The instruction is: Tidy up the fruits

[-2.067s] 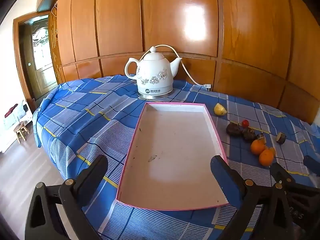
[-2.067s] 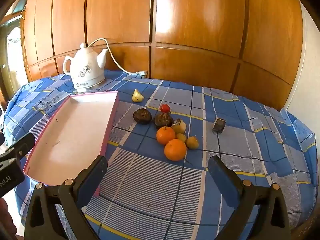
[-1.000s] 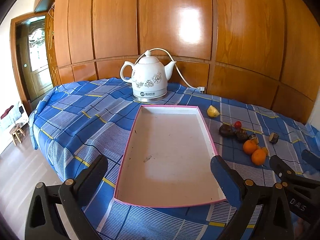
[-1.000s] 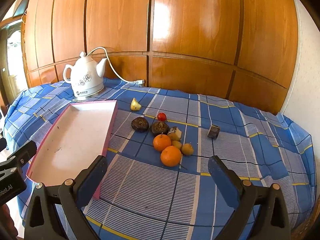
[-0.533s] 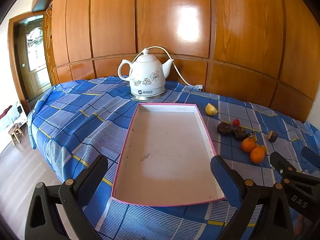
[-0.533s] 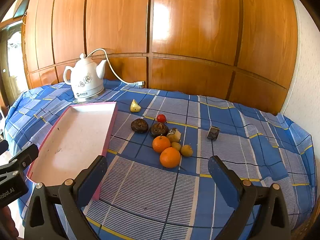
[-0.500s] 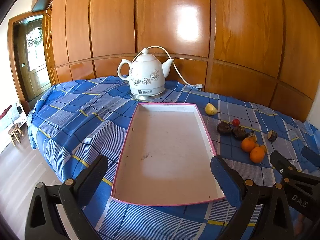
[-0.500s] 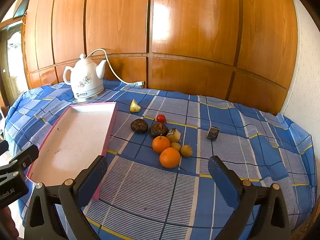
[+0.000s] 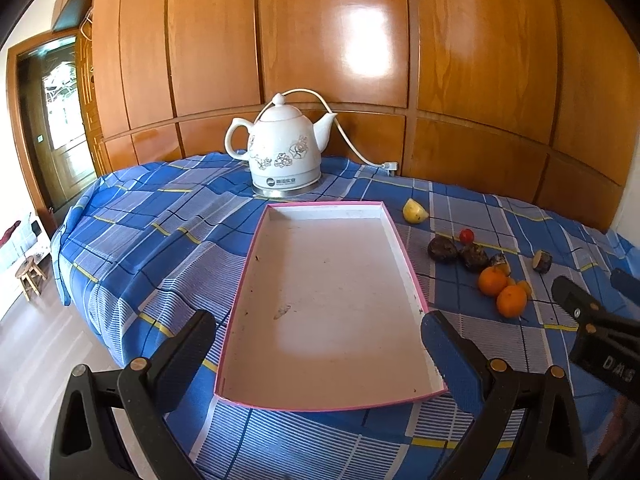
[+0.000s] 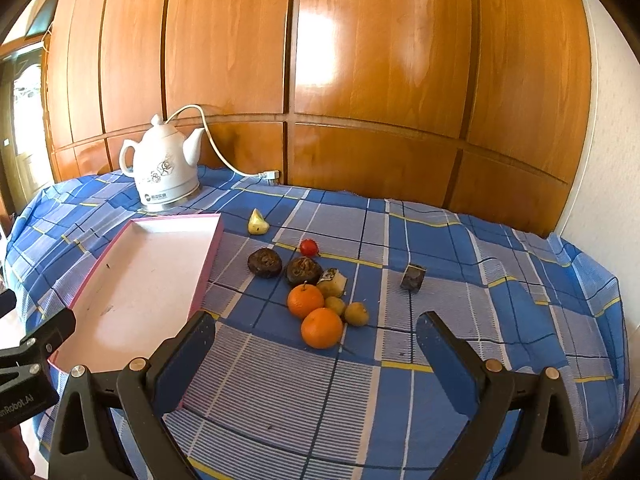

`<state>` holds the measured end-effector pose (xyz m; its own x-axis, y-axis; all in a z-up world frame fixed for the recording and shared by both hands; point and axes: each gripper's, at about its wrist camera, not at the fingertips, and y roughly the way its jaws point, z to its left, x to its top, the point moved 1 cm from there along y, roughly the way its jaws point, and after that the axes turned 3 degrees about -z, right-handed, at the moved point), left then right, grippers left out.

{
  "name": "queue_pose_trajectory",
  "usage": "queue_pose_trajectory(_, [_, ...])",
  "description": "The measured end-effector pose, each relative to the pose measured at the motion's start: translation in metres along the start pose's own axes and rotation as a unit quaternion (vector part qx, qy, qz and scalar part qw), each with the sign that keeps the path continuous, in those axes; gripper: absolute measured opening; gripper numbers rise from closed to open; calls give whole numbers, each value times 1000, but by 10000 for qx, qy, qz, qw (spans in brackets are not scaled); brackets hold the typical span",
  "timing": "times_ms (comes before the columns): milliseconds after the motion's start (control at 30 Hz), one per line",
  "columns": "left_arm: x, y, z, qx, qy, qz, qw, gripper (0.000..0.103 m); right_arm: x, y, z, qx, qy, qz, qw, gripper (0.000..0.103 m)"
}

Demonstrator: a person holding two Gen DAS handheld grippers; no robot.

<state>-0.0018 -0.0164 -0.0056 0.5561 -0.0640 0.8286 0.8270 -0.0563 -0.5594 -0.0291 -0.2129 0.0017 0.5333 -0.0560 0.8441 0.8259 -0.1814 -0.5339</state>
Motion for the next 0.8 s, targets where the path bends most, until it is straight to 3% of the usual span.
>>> queue_pose_trajectory(800, [2,11,-23,-367,321,210,9986,103,38,14,-83,-184,200,-7,9996,102])
